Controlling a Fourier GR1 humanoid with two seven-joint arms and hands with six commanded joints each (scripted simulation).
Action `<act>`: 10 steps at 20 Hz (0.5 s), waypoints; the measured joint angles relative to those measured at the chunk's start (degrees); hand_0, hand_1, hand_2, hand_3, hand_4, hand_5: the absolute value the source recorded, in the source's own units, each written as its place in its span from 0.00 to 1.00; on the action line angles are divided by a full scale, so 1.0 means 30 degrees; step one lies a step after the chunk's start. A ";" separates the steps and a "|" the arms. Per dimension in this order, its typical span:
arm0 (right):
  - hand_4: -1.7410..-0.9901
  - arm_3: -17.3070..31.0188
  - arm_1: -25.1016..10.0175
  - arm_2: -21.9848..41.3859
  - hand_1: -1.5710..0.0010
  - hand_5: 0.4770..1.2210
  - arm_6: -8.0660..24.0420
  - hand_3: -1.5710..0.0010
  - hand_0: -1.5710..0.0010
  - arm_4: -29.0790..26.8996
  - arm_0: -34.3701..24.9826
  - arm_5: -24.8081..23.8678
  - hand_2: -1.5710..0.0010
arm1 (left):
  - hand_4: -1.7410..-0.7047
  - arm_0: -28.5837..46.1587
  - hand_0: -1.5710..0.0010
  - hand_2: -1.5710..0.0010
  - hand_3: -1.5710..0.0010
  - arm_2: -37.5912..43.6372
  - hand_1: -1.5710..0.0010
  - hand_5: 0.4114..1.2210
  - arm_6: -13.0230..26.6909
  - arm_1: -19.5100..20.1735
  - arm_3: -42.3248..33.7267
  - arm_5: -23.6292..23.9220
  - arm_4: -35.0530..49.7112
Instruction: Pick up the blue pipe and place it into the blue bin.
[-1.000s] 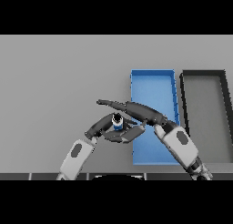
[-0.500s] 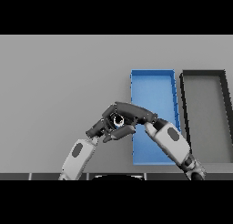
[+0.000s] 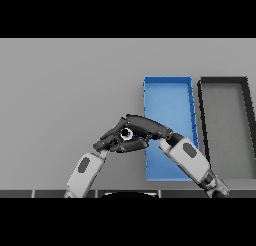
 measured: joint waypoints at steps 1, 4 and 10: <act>0.01 -0.0232 0.0008 0.0081 0.01 0.96 -0.0207 0.02 0.01 0.0084 0.0093 -0.0224 0.01 | 0.02 0.0126 0.00 0.00 0.07 -0.0015 0.00 1.00 -0.0357 0.0106 -0.0198 0.0112 -0.0165; 0.01 -0.0352 -0.0066 0.0233 0.01 0.98 -0.0187 0.01 0.01 0.0428 -0.0038 -0.0487 0.01 | 0.36 0.0082 0.40 0.47 0.52 -0.0069 0.45 1.00 -0.0408 0.0512 -0.0498 0.0450 -0.0842; 0.00 -0.0442 0.0033 0.0388 0.00 0.99 0.1395 0.00 0.00 0.0590 0.0108 -0.0908 0.00 | 0.70 0.0088 0.84 0.86 0.88 0.0003 0.86 0.54 0.0688 0.0382 -0.0220 -0.0671 -0.2323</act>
